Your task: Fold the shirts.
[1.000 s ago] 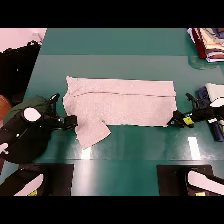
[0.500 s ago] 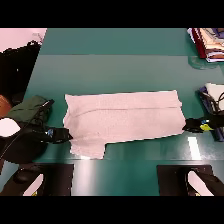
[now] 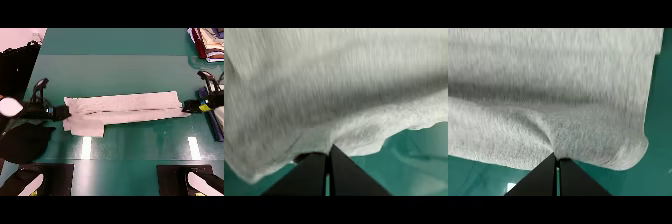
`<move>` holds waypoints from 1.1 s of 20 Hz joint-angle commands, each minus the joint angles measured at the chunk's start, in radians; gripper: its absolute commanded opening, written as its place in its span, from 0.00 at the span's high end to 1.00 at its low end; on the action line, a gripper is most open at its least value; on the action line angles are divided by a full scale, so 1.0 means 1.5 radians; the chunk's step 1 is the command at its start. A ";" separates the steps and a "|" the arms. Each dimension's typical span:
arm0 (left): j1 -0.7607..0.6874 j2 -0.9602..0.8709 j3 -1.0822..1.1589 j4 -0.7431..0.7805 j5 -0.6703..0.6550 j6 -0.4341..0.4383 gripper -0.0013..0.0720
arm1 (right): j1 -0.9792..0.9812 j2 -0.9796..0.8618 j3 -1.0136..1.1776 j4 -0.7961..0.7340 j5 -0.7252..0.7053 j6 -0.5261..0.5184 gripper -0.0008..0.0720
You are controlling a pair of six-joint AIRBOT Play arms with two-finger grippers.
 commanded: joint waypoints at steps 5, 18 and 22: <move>0.013 -0.213 0.109 0.000 0.153 0.033 0.95 | 0.009 -0.232 0.173 0.036 -0.006 0.003 0.97; 0.013 -0.269 0.218 -0.034 0.082 0.099 0.26 | -0.065 -0.338 0.306 0.123 0.062 -0.036 0.51; 0.012 -0.269 0.237 -0.038 0.007 0.108 0.95 | -0.179 -0.327 0.293 0.127 0.118 -0.047 0.51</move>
